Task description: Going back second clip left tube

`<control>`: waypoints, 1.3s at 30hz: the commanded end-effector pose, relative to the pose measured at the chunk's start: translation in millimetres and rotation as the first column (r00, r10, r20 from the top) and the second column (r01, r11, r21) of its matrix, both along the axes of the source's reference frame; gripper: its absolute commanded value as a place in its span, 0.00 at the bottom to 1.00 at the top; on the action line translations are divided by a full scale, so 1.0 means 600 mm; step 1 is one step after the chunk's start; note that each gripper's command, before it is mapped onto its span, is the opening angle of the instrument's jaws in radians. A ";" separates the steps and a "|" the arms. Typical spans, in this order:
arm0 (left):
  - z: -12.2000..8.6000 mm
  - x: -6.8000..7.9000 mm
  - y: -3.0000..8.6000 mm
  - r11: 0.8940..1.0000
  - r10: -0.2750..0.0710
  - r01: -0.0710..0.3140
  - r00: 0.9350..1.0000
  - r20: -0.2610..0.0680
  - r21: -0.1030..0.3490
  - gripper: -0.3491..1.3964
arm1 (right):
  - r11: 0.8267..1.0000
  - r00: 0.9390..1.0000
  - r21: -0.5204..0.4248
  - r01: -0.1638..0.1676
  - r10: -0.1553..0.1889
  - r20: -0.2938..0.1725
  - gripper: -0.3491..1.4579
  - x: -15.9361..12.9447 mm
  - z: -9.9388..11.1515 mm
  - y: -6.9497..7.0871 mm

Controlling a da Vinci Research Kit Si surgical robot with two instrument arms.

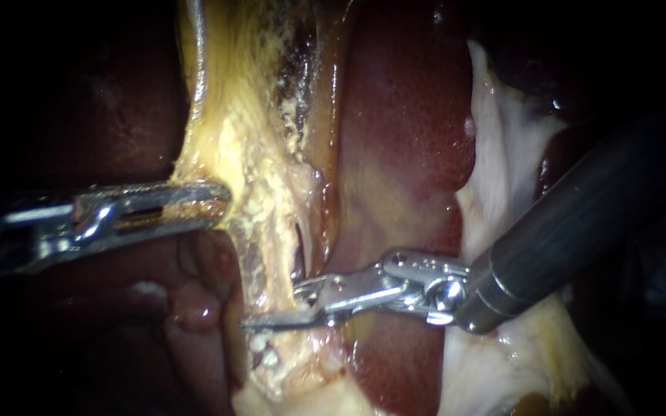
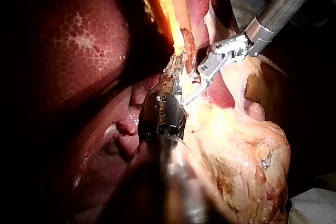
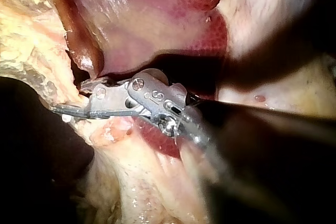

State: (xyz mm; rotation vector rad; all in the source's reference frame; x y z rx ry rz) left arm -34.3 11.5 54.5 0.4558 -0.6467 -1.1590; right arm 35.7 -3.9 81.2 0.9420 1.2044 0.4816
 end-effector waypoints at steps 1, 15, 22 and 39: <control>-0.0001 0.0001 0.0000 1.000 0.000 0.000 1.000 0.000 0.000 0.00 | 1.000 1.000 0.000 0.001 -0.001 -0.001 0.00 0.0000 -0.0001 0.0000; -0.0001 0.0001 0.0000 1.000 0.000 0.000 1.000 0.000 0.000 0.00 | 1.000 1.000 0.000 -0.001 0.001 0.000 0.42 -0.0003 -0.0002 0.0000; -0.0002 0.0003 -0.0001 1.000 0.001 -0.001 1.000 0.001 0.000 0.00 | 0.996 1.000 -0.082 -0.030 0.029 -0.006 0.52 -0.0025 -0.0017 0.0014; 0.0000 0.0007 0.0000 1.000 0.000 0.000 1.000 -0.001 -0.002 0.00 | 0.952 0.996 -0.298 -0.074 0.057 -0.064 0.52 -0.0188 -0.0134 0.0105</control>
